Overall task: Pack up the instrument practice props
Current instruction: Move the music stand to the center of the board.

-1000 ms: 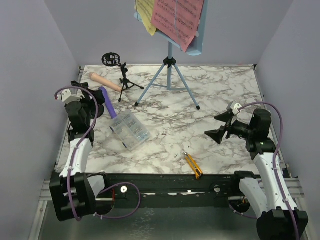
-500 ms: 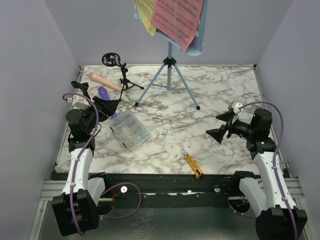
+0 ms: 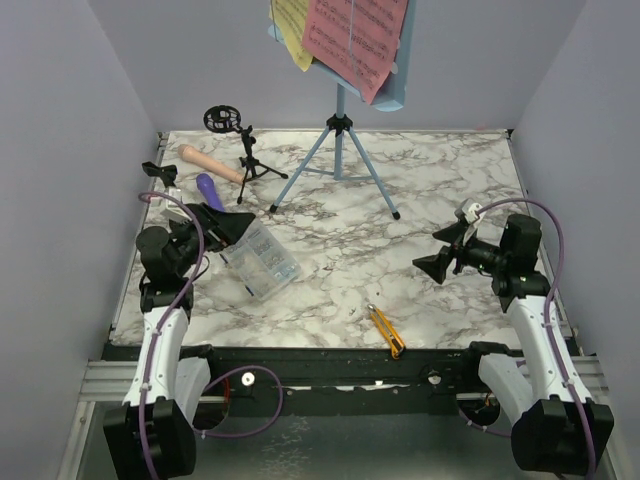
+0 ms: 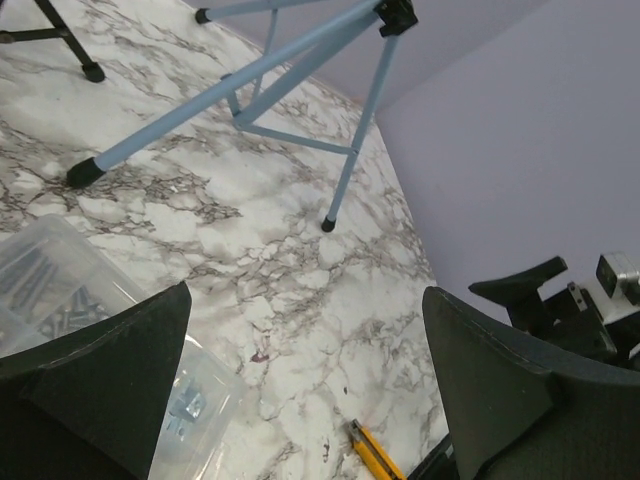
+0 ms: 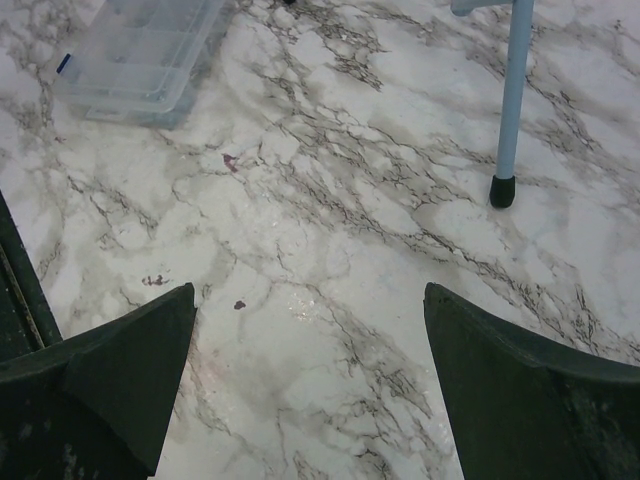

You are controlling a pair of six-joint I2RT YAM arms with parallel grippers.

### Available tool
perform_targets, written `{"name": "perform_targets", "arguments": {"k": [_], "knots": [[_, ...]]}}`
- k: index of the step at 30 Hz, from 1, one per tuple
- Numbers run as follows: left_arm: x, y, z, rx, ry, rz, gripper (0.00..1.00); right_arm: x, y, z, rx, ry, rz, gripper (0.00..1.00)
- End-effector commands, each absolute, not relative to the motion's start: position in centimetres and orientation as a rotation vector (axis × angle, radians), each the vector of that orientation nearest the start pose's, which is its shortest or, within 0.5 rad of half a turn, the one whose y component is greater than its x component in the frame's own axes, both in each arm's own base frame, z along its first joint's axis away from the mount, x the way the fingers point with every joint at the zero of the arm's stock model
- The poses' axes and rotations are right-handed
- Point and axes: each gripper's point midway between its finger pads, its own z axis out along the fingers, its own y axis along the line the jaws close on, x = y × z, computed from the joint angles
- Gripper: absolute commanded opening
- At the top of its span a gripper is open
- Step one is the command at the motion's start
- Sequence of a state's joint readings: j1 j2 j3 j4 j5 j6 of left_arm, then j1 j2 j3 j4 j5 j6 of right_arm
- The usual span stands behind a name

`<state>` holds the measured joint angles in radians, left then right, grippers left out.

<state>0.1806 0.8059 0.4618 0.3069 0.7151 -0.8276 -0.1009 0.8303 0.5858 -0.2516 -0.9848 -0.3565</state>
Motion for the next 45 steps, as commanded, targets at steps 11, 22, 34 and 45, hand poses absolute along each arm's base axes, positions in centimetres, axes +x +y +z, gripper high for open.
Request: {"name": "perform_targets", "arguments": {"k": [11, 22, 34, 45], "knots": [[32.2, -19.4, 25.9, 0.253, 1.666, -0.985, 0.97, 25.5, 10.5, 17.9, -0.792, 1.742, 0.684, 0.99], [40.0, -21.7, 26.9, 0.438, 1.554, -0.871, 0.97, 25.6, 10.3, 17.9, -0.784, 1.742, 0.681, 0.99], [48.1, -22.3, 24.7, 0.634, 1.475, -0.745, 0.9, 25.4, 10.3, 18.5, -0.789, 1.721, 0.667, 0.99], [50.7, -24.2, 23.6, 0.722, 1.447, -0.833, 0.78, 25.4, 10.3, 18.6, -0.793, 1.714, 0.662, 0.99]]}}
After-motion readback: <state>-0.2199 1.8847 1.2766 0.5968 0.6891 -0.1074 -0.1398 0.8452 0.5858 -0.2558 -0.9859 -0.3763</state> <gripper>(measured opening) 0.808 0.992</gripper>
